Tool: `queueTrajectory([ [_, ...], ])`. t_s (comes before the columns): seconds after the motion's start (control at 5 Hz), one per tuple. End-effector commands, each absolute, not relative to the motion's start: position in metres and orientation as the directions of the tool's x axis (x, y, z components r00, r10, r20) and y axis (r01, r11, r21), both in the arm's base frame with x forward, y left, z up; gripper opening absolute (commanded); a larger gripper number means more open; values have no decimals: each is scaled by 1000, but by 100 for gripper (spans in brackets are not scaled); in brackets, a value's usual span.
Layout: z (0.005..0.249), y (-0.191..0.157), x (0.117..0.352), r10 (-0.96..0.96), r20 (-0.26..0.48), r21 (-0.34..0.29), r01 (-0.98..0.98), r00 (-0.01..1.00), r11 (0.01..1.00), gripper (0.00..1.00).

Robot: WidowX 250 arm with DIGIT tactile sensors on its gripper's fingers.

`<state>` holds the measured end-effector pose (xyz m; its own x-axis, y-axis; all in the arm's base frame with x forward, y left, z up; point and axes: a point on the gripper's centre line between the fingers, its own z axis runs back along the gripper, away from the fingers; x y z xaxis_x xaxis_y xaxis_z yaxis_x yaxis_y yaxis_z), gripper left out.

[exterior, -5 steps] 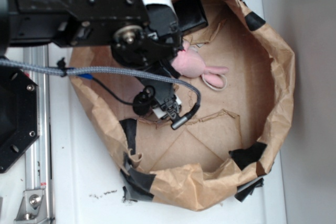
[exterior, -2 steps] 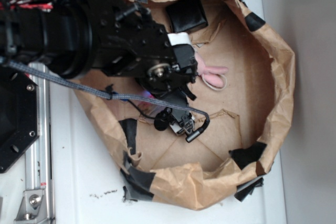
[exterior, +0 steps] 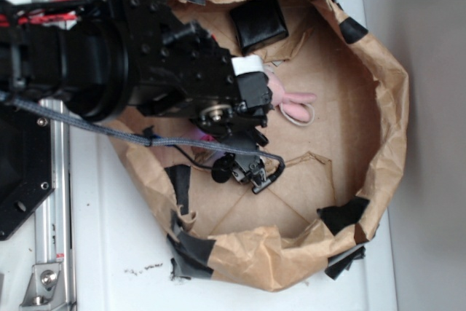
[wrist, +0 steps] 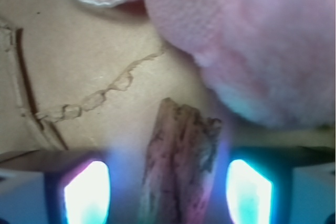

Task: Grab the wood chip.

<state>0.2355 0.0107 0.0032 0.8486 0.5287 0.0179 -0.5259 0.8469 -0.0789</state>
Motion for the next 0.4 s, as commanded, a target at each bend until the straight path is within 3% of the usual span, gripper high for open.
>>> queueTrajectory([
  [0.0,4,22,229,501,11,-71,-499,866,864,0],
  [0.2,26,28,242,274,2,-23,-273,962,962,0],
])
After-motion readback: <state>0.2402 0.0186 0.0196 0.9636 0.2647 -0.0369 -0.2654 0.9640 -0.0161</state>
